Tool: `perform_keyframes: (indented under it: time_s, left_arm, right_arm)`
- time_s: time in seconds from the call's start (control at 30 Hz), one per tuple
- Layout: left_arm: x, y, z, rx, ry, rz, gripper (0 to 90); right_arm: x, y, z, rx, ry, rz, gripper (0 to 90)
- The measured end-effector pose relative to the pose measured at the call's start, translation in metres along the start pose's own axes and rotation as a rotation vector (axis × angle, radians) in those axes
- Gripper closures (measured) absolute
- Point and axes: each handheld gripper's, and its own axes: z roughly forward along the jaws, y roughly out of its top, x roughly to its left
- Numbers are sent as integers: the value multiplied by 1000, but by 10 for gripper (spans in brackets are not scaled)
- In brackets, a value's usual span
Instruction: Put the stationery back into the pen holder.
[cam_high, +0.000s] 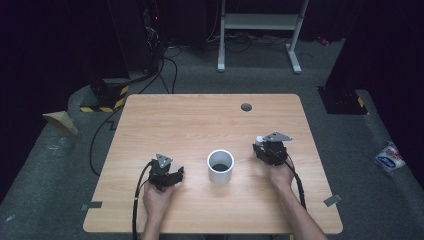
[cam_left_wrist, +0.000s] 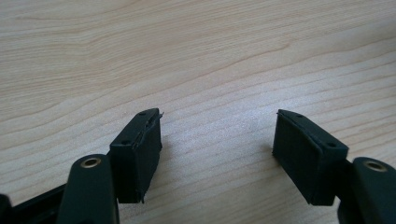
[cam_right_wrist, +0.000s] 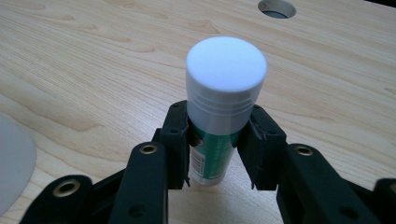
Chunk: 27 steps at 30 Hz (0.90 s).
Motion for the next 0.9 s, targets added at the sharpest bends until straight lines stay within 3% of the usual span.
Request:
perform_keyframes:
  time_s: [0.23, 0.9]
  left_arm:
    - [0, 0, 0, 0, 0, 1, 326]
    - [0, 0, 0, 1, -2, 2, 326]
  right_arm:
    - [3, 1, -2, -5, -16, -10, 647]
    - [4, 2, -22, -24, 50, -7, 647]
